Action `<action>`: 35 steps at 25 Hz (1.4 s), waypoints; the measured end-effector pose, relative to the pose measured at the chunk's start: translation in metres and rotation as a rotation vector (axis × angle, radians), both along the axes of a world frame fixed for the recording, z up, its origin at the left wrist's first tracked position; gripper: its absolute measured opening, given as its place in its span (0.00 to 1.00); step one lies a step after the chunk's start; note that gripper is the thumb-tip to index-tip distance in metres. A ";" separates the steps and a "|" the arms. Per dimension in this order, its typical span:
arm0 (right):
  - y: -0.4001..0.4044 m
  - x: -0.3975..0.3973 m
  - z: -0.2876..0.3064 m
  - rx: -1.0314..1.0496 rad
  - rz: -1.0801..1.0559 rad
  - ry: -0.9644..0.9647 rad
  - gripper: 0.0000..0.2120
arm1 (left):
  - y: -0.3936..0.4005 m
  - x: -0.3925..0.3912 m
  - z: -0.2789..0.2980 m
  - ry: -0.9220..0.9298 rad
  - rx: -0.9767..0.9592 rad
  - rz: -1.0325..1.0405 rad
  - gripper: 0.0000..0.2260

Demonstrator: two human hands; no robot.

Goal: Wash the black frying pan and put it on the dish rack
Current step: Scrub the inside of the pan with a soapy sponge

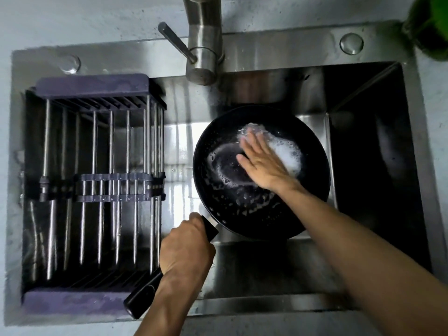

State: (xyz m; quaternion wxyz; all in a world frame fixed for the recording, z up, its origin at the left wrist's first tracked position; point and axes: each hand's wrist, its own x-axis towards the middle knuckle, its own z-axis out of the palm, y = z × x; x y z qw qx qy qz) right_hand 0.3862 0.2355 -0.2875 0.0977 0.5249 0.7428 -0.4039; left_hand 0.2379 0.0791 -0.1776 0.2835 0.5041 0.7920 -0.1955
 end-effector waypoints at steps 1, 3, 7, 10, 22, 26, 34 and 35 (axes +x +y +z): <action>0.003 0.017 -0.002 0.012 -0.038 -0.152 0.30 | 0.001 -0.001 0.001 -0.003 0.002 0.006 0.10; -0.010 0.016 -0.002 -0.112 -0.086 -0.161 0.30 | 0.001 -0.002 0.002 -0.004 0.000 0.005 0.11; 0.018 0.001 -0.010 0.134 0.172 -0.009 0.30 | 0.000 0.000 0.000 -0.023 0.008 0.006 0.10; 0.005 0.049 -0.005 0.241 0.109 -0.400 0.34 | -0.001 -0.004 0.002 -0.010 -0.002 0.009 0.11; -0.026 0.076 0.021 -0.076 0.253 -0.391 0.36 | 0.000 0.001 0.002 -0.025 0.004 0.017 0.12; -0.074 0.068 0.047 -0.284 0.328 -0.318 0.36 | 0.001 -0.002 0.002 -0.022 0.025 0.040 0.13; -0.104 0.057 0.086 -0.269 0.291 -0.039 0.31 | 0.001 0.000 0.001 -0.010 0.005 0.047 0.13; -0.105 0.033 0.076 -0.334 0.322 0.083 0.30 | 0.000 -0.001 0.002 -0.006 -0.007 0.049 0.13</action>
